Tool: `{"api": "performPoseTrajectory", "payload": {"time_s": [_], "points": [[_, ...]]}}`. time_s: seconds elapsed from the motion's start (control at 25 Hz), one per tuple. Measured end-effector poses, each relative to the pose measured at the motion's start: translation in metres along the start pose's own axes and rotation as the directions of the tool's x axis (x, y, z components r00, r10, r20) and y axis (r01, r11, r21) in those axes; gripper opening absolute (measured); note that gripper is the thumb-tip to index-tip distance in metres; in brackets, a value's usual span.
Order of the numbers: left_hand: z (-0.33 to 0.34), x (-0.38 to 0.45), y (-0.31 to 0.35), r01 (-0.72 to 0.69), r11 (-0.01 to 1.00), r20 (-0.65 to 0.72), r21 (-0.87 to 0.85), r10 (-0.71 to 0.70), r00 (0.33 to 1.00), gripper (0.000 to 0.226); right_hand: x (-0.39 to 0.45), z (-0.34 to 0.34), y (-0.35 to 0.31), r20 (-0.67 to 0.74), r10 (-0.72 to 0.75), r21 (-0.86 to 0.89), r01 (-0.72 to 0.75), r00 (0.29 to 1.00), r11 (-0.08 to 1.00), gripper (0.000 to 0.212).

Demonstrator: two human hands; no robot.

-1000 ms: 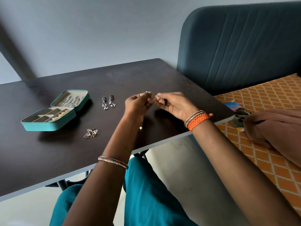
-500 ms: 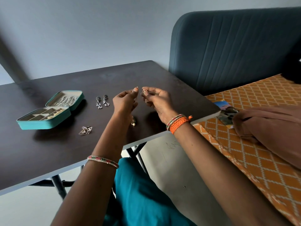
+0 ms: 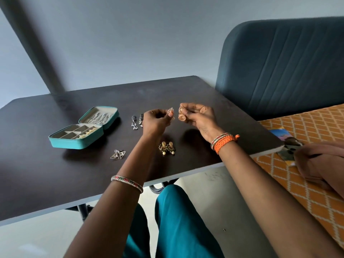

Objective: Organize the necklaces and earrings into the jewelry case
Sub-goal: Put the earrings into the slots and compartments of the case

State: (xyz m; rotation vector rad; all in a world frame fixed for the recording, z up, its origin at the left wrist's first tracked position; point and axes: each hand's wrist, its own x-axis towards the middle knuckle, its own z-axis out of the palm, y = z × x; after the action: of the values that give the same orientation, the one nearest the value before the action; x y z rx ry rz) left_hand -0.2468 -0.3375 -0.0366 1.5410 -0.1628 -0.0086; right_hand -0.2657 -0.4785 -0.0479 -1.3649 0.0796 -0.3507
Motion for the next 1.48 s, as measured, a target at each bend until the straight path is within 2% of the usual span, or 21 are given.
{"api": "performPoseTrajectory", "payload": {"time_s": [0.16, 0.36, 0.56, 0.72, 0.88, 1.0, 1.08, 1.2, 1.28, 1.36, 1.48], "points": [[-0.004, 0.01, -0.005, 0.102, 0.991, 0.065, 0.082, -0.108, 0.992, 0.018, 0.011, -0.006, 0.008, 0.051, -0.034, -0.156, 0.041, 0.998, 0.987, 0.013], [-0.007, 0.023, -0.016, 0.136, 0.972, 0.016, 0.19, -0.142, 0.99, 0.02, 0.019, -0.005, 0.016, 0.127, -0.08, -0.413, 0.126, 0.989, 0.902, 0.015], [-0.007, 0.029, -0.02, 0.118, 0.936, 0.033, 0.333, -0.137, 0.99, 0.016, 0.024, -0.006, 0.024, 0.122, -0.106, -0.47, 0.152, 0.987, 0.87, 0.013], [-0.006, 0.033, -0.018, 0.127, 0.894, 0.002, 0.429, -0.141, 0.99, 0.021, 0.028, -0.007, 0.027, 0.119, -0.093, -0.503, 0.141, 0.989, 0.853, 0.013], [-0.006, 0.034, -0.019, 0.128, 0.882, -0.005, 0.454, -0.142, 0.99, 0.023, 0.031, -0.009, 0.025, 0.119, -0.051, -0.558, 0.109, 0.992, 0.823, 0.015], [-0.004, 0.031, -0.011, 0.163, 0.902, 0.01, 0.4, -0.182, 0.983, 0.022, 0.028, -0.009, 0.021, 0.142, -0.028, -0.554, 0.103, 0.989, 0.826, 0.018], [-0.009, 0.025, 0.002, 0.183, 0.946, 0.046, 0.267, -0.202, 0.978, 0.019, 0.024, -0.007, 0.014, 0.084, -0.029, -0.476, 0.066, 0.996, 0.877, 0.015], [-0.036, 0.021, 0.024, 0.088, 0.99, 0.029, 0.112, -0.092, 0.995, 0.012, 0.017, 0.002, 0.001, 0.004, -0.158, -0.431, 0.144, 0.987, 0.891, 0.016], [-0.063, 0.032, 0.029, 0.006, 0.996, -0.048, 0.088, -0.002, 0.999, 0.017, 0.022, 0.017, -0.012, 0.068, -0.221, -0.459, 0.227, 0.973, 0.859, 0.016], [-0.088, 0.05, 0.02, -0.026, 0.974, -0.121, 0.227, 0.054, 0.991, 0.021, 0.036, 0.043, -0.02, 0.171, -0.189, -0.534, 0.252, 0.967, 0.807, 0.015], [-0.112, 0.072, -0.005, -0.026, 0.838, -0.131, 0.545, 0.116, 0.985, 0.022, 0.059, 0.081, -0.006, 0.281, -0.09, -0.731, 0.274, 0.956, 0.625, 0.014]]}}
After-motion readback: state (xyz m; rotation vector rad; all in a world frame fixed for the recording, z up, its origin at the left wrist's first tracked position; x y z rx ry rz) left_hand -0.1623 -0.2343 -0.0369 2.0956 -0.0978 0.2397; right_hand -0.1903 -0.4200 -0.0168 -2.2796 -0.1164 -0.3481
